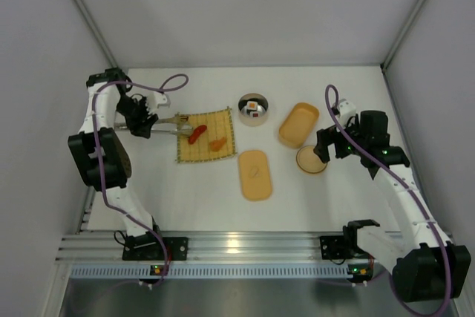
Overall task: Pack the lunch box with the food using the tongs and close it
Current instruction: Pick up the fake food from the plate.
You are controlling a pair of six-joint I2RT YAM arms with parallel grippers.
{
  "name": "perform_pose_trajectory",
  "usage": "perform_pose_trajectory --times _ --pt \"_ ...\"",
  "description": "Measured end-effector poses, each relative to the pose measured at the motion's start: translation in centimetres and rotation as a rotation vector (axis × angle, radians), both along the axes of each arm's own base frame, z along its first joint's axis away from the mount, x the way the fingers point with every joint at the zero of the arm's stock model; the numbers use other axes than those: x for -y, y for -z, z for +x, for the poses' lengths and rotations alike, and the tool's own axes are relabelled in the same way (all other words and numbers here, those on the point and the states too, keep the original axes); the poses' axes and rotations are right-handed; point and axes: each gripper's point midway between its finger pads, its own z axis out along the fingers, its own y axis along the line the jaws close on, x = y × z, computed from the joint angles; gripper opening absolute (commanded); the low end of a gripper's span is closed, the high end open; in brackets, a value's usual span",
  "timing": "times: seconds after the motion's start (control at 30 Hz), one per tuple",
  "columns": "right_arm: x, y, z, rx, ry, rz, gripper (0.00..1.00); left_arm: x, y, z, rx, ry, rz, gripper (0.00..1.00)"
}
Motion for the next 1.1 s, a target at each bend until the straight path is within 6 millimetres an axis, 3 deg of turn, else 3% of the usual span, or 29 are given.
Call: perform_pose_trajectory --times 0.43,1.1 --pt "0.0 0.2 0.0 -0.006 0.0 -0.001 0.99 -1.8 1.5 0.4 -0.006 0.06 0.029 0.54" --pt "0.0 0.3 0.4 -0.022 0.0 -0.002 0.99 -2.2 3.0 1.6 -0.022 0.09 0.031 0.56"
